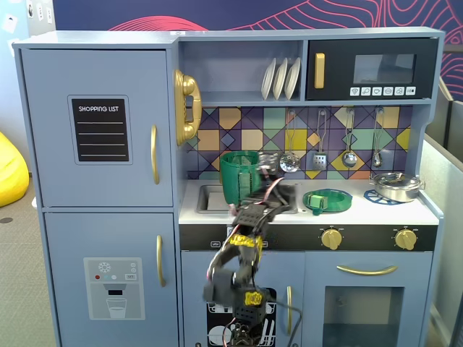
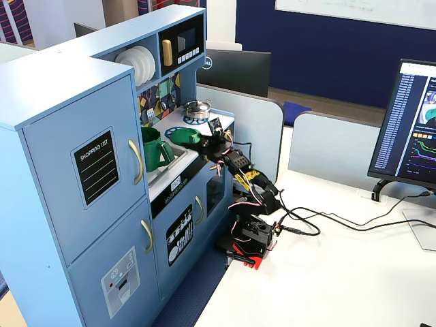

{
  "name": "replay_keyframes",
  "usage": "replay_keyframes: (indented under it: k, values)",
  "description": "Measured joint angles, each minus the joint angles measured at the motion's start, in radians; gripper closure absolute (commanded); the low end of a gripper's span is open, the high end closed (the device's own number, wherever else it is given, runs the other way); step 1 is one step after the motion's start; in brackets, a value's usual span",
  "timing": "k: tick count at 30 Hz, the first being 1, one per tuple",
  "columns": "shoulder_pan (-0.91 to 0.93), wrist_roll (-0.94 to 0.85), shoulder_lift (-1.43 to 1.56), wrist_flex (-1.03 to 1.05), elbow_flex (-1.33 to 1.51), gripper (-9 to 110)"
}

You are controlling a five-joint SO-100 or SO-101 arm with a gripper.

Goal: Take off the lid from the green recipient and place it on the counter

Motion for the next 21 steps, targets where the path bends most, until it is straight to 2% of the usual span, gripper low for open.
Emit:
replay_keyframes:
  k: [8, 12, 17, 21]
  values:
    - [-0.221, 0.006, 0.239, 0.468, 0.020, 79]
    - [-0.285, 0.006, 0.321, 0.635, 0.072, 90]
    - [-0.318, 0.000, 0.356, 0.750, 0.192, 100]
    - [-0.336, -0.018, 0.367, 0.764, 0.330, 101]
